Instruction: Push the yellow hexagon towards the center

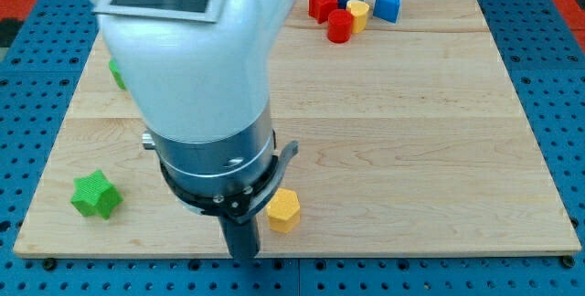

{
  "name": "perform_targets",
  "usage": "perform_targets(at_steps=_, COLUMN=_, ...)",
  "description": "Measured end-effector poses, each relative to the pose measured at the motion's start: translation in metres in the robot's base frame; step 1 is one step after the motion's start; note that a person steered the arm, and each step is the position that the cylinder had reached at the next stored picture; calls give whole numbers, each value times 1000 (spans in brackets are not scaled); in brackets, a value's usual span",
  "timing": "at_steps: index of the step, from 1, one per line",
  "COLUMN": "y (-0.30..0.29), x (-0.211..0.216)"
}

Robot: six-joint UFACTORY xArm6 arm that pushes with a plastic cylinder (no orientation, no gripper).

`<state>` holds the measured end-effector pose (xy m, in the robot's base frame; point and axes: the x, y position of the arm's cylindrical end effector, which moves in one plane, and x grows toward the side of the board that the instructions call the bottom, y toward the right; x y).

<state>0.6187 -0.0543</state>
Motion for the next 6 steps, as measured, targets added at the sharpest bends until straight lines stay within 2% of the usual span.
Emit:
perform_targets(at_steps=2, y=7, x=0)
perform_targets(at_steps=4, y=50, x=-9)
perform_targets(at_steps=5, y=56, x=-27)
perform_targets(at_steps=6, y=56, x=-64)
